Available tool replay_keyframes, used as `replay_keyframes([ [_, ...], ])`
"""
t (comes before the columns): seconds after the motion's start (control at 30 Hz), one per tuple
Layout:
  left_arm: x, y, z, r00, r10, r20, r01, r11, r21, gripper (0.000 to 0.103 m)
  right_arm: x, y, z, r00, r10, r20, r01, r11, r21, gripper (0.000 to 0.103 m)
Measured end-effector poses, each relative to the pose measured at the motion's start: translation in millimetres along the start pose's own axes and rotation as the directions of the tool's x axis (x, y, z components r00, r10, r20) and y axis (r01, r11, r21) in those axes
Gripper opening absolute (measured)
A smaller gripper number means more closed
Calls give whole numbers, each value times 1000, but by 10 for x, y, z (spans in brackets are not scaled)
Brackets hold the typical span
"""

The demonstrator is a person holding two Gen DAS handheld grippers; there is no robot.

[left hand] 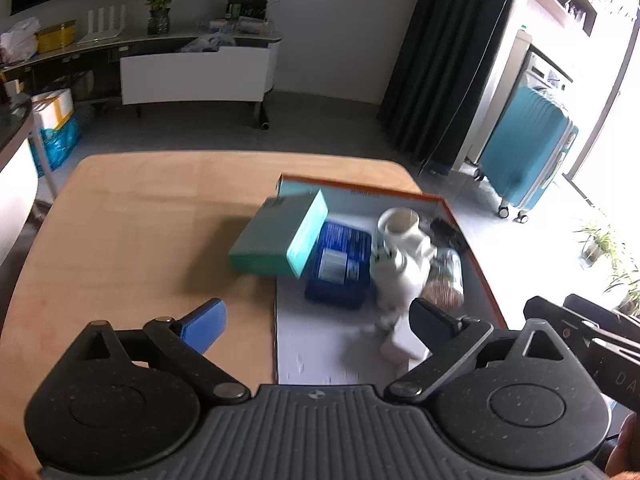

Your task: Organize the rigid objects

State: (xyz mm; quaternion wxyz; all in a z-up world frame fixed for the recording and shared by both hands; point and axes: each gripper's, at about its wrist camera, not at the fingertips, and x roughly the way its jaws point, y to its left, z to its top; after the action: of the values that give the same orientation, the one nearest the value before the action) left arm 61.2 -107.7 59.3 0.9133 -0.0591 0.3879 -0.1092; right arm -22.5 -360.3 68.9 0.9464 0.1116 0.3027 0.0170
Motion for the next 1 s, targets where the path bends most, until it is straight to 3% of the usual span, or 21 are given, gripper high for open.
replay_keyframes([
  [0.3,-68,-219,-419,999,28,-38,-27,999,26,103,-158,-45,-219,1000,-2,-20,2,1000,-18,80],
  [0.63,-123,-318,-609,987,154,-53,-151,986,68,103,-288,2,-365,1000,5,-16,-6,999,-33,80],
  [1.0,-212,-403,-687,989,139,-40,-135,987,89,103,-360,19,-392,1000,-9,-16,8,1000,-27,80],
])
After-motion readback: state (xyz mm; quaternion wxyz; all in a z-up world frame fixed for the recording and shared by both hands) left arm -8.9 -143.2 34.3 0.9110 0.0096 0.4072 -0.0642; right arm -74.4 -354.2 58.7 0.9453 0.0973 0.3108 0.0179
